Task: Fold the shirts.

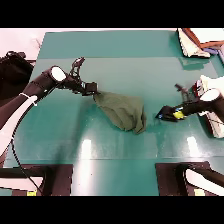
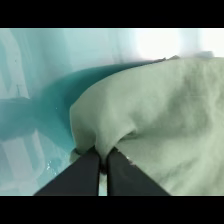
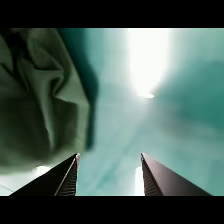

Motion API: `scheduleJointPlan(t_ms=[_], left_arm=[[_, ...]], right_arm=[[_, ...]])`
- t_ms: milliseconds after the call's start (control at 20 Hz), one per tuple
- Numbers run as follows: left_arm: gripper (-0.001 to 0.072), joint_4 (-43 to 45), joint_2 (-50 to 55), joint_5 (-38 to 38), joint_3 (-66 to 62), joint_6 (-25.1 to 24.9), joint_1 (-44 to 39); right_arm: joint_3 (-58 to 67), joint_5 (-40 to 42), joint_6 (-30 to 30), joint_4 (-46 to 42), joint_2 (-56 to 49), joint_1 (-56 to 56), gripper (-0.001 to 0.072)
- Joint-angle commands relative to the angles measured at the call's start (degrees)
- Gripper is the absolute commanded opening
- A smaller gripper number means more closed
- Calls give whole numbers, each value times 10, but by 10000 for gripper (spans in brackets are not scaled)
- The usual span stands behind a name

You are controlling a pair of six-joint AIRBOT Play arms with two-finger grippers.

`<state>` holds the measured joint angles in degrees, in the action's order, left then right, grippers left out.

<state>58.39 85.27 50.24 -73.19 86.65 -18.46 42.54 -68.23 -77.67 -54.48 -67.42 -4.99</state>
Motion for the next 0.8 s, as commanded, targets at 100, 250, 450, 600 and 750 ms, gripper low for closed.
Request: scheduleJointPlan(t_ms=[100, 250, 450, 600, 750], left_arm=[[32, 1, 0, 8, -2, -2, 0], [32, 1, -1, 8, -2, -1, 0], [31, 13, -36, 10, -14, -2, 3], [31, 62, -129, 22, -83, -24, 27], [31, 99, -230, 24, -184, -53, 39]], right_arm=[[3, 99, 32, 106, -106, 89, 435], [46, 123, 32, 103, -137, 122, 341], [103, 100, 35, 41, -126, 141, 23], [189, 14, 34, -41, -39, 109, 23], [299, -40, 32, -52, 76, 50, 23]])
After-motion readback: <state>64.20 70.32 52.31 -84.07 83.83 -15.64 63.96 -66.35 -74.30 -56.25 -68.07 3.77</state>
